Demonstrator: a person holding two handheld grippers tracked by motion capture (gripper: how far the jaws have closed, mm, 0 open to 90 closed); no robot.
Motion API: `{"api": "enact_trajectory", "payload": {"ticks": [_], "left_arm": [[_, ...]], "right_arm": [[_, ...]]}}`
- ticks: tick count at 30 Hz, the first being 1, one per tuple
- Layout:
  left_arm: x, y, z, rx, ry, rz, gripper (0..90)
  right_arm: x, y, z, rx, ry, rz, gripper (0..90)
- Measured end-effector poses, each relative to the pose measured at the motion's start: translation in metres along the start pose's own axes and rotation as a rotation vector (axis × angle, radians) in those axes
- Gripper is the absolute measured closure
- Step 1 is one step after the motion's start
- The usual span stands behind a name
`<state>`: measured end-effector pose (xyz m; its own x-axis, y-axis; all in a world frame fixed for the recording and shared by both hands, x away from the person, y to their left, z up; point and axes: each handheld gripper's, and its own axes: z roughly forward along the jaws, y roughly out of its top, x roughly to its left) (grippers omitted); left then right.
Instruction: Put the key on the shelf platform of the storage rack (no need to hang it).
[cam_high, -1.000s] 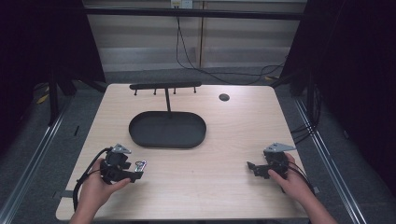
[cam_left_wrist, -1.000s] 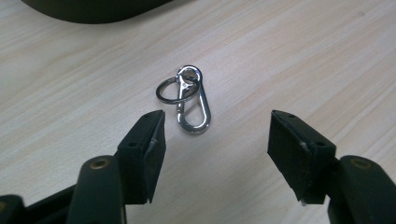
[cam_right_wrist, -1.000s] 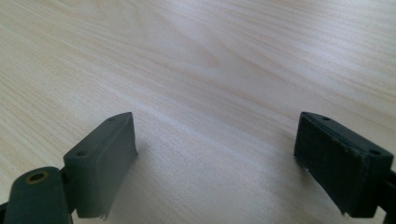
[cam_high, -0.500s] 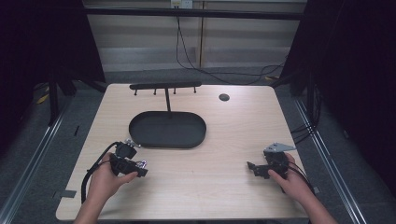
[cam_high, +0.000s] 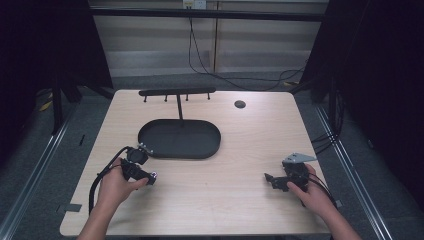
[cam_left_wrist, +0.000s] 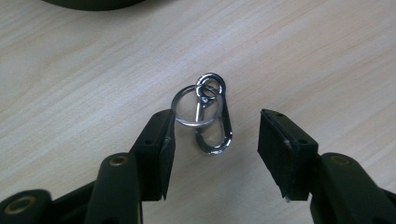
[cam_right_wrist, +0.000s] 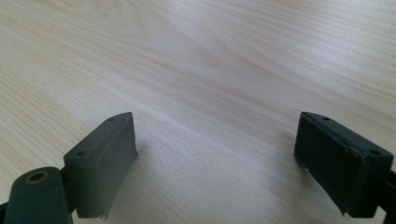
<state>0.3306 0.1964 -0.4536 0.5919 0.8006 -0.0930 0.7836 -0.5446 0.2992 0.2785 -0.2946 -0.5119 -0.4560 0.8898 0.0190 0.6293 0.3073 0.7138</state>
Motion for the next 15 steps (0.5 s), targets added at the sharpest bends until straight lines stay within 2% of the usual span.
{"api": "enact_trajectory", "payload": {"ticks": [2, 6, 10, 15], "left_arm": [[0.001, 0.001, 0.002, 0.01, -0.009, -0.015, 46.6], [0.002, 0.004, 0.006, 0.018, 0.002, -0.029, 47.3], [0.002, 0.006, 0.01, 0.036, 0.005, -0.024, 47.9], [0.001, 0.008, 0.015, 0.049, 0.009, -0.037, 50.0]], "right_arm": [[0.0, 0.0, 0.0, -0.001, 0.0, -0.001, 12.5], [0.0, 0.0, 0.0, 0.0, 0.0, -0.001, 12.5], [0.0, 0.0, 0.0, -0.001, 0.0, -0.001, 12.5], [0.0, 0.0, 0.0, 0.0, 0.0, -0.001, 12.5]]}}
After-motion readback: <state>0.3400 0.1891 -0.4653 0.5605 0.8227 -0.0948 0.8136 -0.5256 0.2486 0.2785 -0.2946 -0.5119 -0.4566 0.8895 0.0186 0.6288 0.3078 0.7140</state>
